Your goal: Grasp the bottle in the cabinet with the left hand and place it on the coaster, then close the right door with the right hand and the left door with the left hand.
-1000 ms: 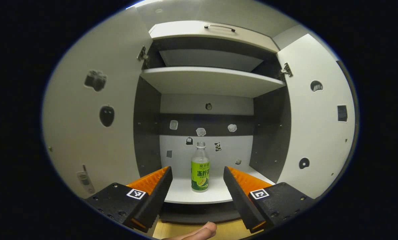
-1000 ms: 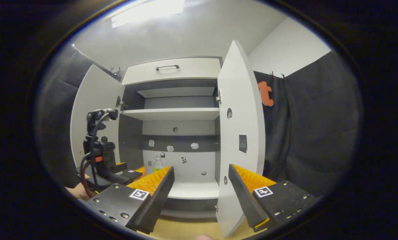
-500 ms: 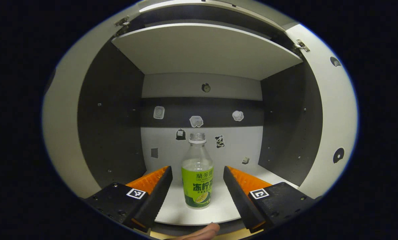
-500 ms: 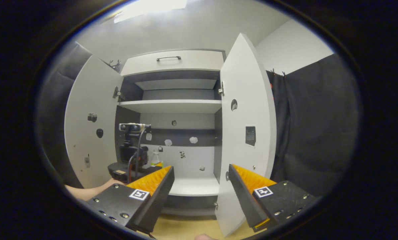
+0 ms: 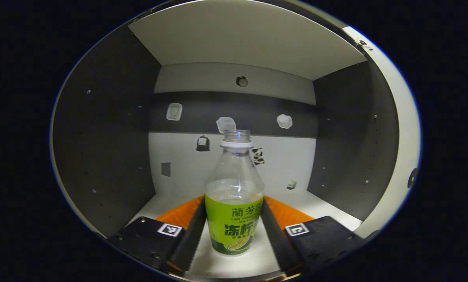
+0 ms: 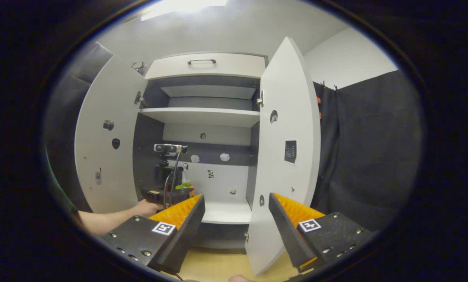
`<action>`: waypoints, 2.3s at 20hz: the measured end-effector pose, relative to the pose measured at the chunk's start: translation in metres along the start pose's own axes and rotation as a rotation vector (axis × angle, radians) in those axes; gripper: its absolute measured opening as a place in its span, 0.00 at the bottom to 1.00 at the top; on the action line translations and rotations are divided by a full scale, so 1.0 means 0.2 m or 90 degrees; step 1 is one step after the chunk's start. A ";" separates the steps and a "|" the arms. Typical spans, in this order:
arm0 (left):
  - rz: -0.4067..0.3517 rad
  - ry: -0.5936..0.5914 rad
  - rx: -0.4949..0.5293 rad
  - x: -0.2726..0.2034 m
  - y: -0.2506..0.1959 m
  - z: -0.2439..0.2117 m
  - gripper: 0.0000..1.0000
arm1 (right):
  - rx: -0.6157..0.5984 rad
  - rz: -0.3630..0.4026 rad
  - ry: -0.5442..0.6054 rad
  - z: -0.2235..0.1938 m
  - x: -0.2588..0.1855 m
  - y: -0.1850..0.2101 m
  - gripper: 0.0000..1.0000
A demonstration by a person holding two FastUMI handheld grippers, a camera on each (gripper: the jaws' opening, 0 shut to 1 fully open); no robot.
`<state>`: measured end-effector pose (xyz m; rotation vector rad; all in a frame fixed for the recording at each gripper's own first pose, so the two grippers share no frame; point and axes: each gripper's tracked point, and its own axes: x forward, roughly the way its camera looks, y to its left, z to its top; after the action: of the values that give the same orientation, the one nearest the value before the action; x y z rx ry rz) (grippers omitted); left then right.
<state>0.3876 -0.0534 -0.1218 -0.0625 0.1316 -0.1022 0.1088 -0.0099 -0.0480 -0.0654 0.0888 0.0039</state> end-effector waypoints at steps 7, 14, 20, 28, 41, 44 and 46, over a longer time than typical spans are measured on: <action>-0.034 -0.079 0.065 -0.50 -0.18 0.23 0.79 | 0.027 0.038 -0.015 0.04 -0.21 0.01 0.99; -0.051 -0.100 0.062 -1.10 -0.38 0.24 0.79 | 0.062 0.076 -0.033 0.08 -0.51 -0.03 0.99; 0.009 -0.086 0.047 -1.51 -0.33 0.22 0.79 | 0.063 0.101 -0.045 0.08 -0.74 -0.10 0.98; 0.026 -0.083 -0.005 -1.82 -0.30 0.12 0.80 | 0.093 0.086 -0.039 0.04 -0.82 -0.18 0.99; -0.071 0.062 0.008 -1.79 -0.43 -0.93 0.80 | 0.074 0.040 -0.028 0.02 -0.58 -0.27 0.94; -0.111 0.048 0.022 -1.77 -0.46 -1.09 0.80 | 0.070 0.026 -0.022 -0.02 -0.55 -0.28 0.99; -0.136 0.076 0.031 -1.76 -0.48 -1.27 0.79 | 0.079 0.024 -0.021 -0.04 -0.54 -0.29 0.99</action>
<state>-0.0033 -0.1251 -0.3213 -0.0216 0.2418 -0.3223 0.0005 -0.0677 -0.0419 0.0598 0.0573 0.0366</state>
